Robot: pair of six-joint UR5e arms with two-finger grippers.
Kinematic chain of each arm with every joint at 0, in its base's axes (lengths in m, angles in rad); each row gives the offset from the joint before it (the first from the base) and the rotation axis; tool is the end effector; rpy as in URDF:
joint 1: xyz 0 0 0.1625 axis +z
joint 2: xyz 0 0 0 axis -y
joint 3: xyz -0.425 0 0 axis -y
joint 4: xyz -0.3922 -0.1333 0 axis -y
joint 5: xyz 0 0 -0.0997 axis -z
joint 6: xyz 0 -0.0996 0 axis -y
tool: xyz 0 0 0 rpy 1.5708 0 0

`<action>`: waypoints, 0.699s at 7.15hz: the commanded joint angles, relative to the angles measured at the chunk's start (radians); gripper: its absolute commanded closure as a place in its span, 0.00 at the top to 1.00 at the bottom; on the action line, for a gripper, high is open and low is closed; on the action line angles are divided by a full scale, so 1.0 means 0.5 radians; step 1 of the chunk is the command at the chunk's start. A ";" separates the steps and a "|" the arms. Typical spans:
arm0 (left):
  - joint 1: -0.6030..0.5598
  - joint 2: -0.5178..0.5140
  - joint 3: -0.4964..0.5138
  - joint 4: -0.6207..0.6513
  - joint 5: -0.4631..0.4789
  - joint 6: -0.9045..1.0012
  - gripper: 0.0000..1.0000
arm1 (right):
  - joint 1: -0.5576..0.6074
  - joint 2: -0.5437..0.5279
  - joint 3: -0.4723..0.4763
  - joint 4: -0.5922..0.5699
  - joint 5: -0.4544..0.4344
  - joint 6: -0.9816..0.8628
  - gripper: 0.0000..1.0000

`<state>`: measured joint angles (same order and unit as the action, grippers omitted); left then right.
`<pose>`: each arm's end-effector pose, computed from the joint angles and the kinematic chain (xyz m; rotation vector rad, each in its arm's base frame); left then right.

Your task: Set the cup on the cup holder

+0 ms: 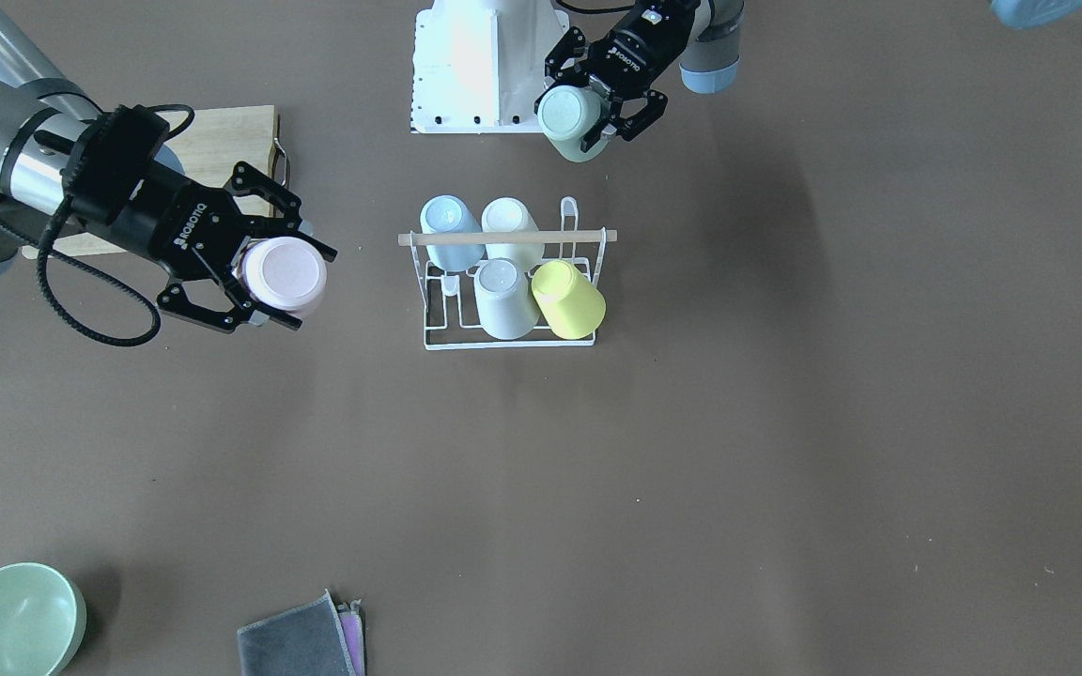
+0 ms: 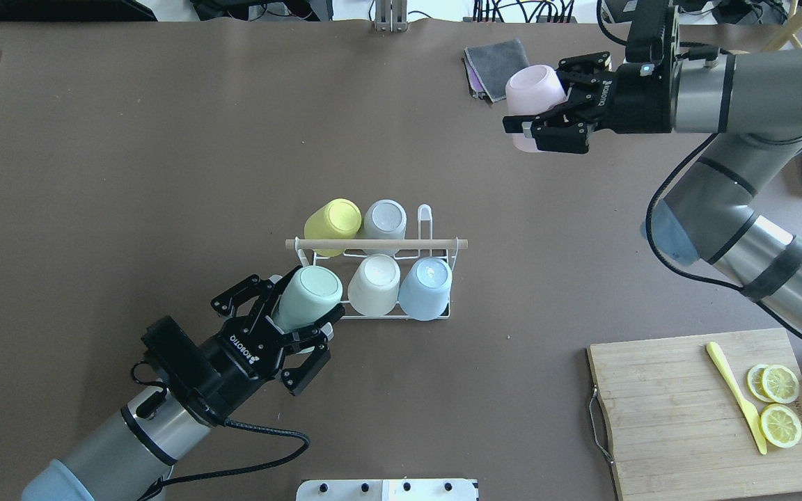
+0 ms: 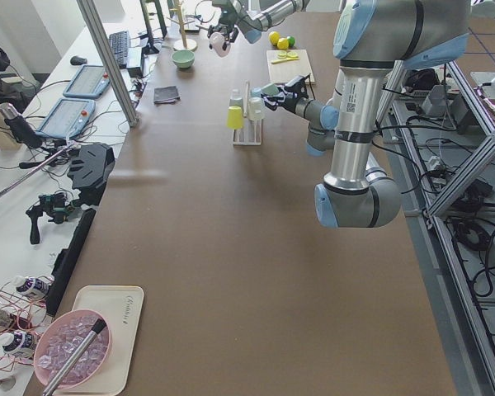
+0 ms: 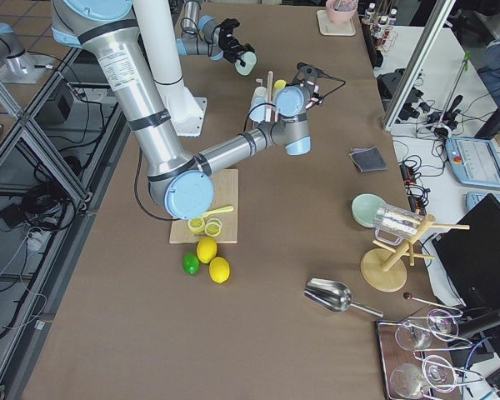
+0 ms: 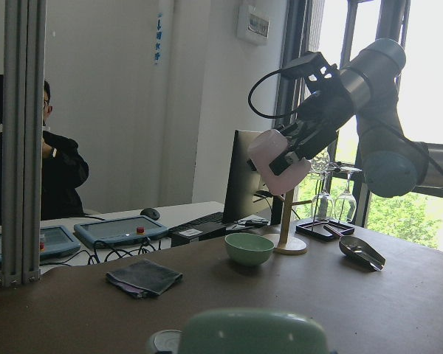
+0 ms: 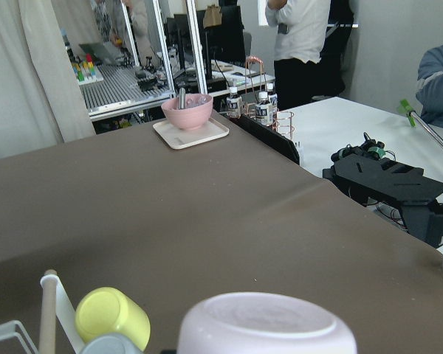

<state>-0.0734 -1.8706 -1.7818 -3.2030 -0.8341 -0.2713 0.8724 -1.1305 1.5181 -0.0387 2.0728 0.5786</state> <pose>0.4597 -0.2346 0.2530 1.5462 1.2424 -0.0037 -0.3154 -0.5085 0.2752 1.3113 -1.3946 -0.5612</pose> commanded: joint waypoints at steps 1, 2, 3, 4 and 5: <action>-0.070 -0.023 0.002 0.018 0.002 0.009 0.00 | -0.161 0.058 -0.130 0.346 -0.261 0.287 0.00; -0.095 -0.038 0.017 0.034 -0.001 0.003 0.00 | -0.168 0.116 -0.274 0.511 -0.271 0.291 0.00; -0.117 -0.042 0.047 0.031 -0.004 0.000 0.00 | -0.183 0.177 -0.381 0.644 -0.274 0.291 0.00; -0.132 -0.069 0.102 0.031 -0.007 -0.003 0.00 | -0.189 0.211 -0.480 0.788 -0.283 0.291 0.00; -0.157 -0.115 0.173 0.031 -0.010 -0.006 0.00 | -0.195 0.263 -0.581 0.929 -0.280 0.285 0.00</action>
<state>-0.1379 -1.9055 -1.7333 -3.1878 -0.8372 -0.2726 0.7795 -1.0295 1.2924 0.3356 1.9344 0.7221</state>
